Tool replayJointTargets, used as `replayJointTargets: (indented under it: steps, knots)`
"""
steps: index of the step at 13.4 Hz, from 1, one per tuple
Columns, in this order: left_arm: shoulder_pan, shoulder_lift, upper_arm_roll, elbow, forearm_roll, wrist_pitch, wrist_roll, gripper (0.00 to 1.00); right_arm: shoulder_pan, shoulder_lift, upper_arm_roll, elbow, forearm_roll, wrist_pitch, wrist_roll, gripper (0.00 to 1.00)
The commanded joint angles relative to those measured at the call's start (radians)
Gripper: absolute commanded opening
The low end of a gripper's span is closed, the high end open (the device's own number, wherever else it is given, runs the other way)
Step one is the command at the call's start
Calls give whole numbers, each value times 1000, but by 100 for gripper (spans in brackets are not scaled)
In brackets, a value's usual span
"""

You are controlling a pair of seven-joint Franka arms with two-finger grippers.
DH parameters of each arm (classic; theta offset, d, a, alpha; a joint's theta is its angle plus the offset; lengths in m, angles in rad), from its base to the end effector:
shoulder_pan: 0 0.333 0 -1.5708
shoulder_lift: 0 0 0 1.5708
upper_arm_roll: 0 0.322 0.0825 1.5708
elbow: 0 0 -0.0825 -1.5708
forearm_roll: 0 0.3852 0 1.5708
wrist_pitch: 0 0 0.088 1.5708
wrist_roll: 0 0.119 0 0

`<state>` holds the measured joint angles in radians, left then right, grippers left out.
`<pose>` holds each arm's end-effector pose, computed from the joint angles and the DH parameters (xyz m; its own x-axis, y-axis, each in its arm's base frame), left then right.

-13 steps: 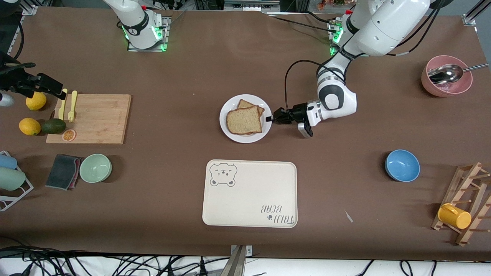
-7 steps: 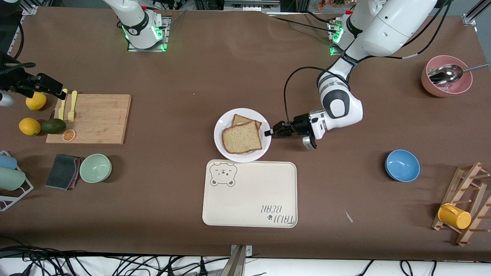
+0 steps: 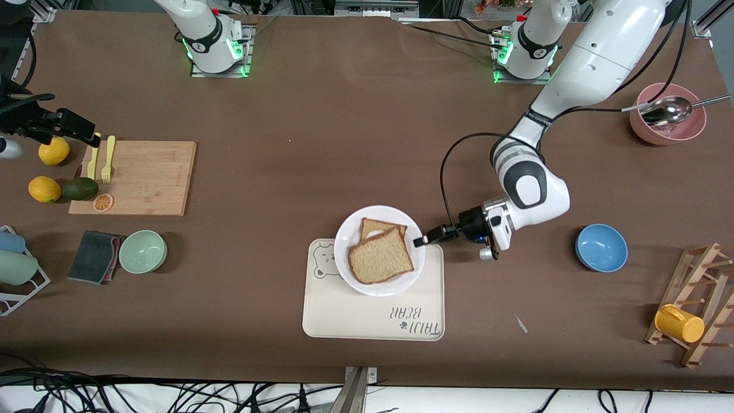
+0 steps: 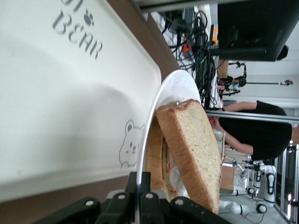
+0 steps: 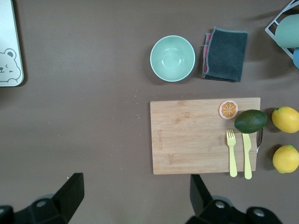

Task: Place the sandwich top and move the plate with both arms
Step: 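Slide the white plate with the left gripper onto the bear tray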

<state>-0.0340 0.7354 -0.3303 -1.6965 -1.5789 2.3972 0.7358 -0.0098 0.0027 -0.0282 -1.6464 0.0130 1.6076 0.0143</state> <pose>0.6503 -0.2387 0.1924 0.9529 0.2999 -0.0452 0.1542 -0.3507 0.9237 0.5565 -0.0196 0.5844 0.9977 -0.0527 -0.0417 -0.0533 -0.9985 -0.0123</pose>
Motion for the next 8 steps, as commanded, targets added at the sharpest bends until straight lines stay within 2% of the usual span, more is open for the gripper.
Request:
replayJointTargets:
  steps: [1, 3, 5, 8]
  knots:
    - [-24, 99, 23, 161, 28, -3, -47, 0, -7, 5, 8, 23, -2, -25, 7, 100]
    - [-50, 155, 56, 240, 28, -3, -65, 0, -7, 5, 8, 23, -4, -25, 7, 100]
    - [-101, 215, 117, 326, 25, -1, -95, 0, -7, 5, 8, 23, -2, -25, 7, 100]
    - [-159, 271, 184, 394, 19, 2, -127, 0, -7, 5, 8, 23, -2, -26, 7, 100]
